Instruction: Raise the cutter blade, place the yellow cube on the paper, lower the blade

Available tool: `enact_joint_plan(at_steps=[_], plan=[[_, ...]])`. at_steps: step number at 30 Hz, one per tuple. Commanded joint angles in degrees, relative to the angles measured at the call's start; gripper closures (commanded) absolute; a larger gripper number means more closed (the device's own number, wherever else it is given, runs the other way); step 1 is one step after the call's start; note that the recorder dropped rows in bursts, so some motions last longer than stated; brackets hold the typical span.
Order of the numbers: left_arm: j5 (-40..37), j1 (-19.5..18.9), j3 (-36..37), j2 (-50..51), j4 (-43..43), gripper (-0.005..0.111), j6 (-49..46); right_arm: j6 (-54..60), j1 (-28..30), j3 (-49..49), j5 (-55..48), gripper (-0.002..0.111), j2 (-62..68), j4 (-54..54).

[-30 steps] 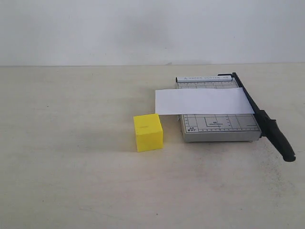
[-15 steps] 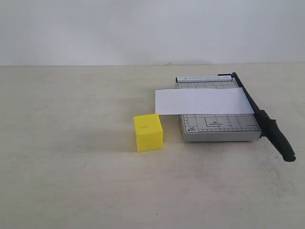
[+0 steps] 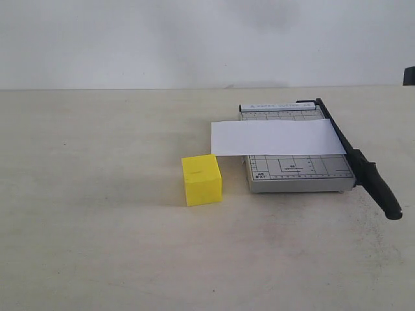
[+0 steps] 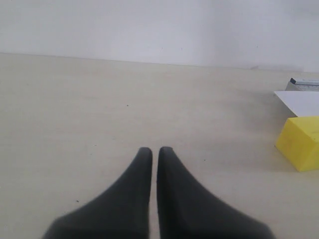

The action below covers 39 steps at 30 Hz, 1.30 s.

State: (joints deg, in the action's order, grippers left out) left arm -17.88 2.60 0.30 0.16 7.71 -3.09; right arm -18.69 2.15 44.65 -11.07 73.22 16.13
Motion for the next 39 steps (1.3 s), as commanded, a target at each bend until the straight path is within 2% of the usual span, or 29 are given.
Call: enact_joint_plan(at_steps=[1,3,6,9,11,16,19,21,23,30,34,39], plan=[[0.7,0.0,-0.3,-0.2,0.0,0.102,0.1,-0.1,0.1,-1.4,-1.7,0.061,0.0,-0.9],[0.7,0.0,-0.3,-0.2,0.0,0.102,0.1,1.8,-0.2,-4.2,-0.1,0.061,-0.1,-0.9],[0.7,0.0,-0.3,-0.2,0.0,0.102,0.1,6.4,-4.7,-12.0,5.9,0.061,-2.4,-0.9],[0.7,0.0,-0.3,-0.2,0.0,0.102,0.1,7.4,-8.2,-21.2,24.7,0.061,-4.7,-0.9],[0.7,0.0,-0.3,-0.2,0.0,0.102,0.1,7.2,-8.2,-22.1,27.3,0.061,-4.7,-0.9],[0.7,0.0,-0.3,-0.2,0.0,0.102,0.1,10.5,-8.0,-22.2,26.1,0.06,-4.6,-1.0],[0.7,0.0,-0.3,-0.2,0.0,0.102,0.1,10.6,-8.0,-22.2,24.1,0.045,-4.6,-1.0],[0.7,0.0,-0.3,-0.2,0.0,0.102,0.1,12.5,-8.0,-22.2,22.2,0.031,-4.6,-1.0],[0.7,0.0,-0.3,-0.2,0.0,0.102,0.1,12.8,-8.0,-22.2,22.4,0.025,-4.6,-1.3],[0.7,0.0,-0.3,-0.2,0.0,0.102,0.1,14.3,-7.9,-22.2,24.3,0.03,1.8,-2.6],[0.7,0.0,-0.3,-0.2,0.0,0.102,0.1,12.5,-7.9,-22.2,25.7,0.03,9.4,-4.2],[0.7,0.0,-0.3,-0.2,0.0,0.102,0.1,12.9,-7.9,-22.2,25.9,0.03,11.9,-8.6]])
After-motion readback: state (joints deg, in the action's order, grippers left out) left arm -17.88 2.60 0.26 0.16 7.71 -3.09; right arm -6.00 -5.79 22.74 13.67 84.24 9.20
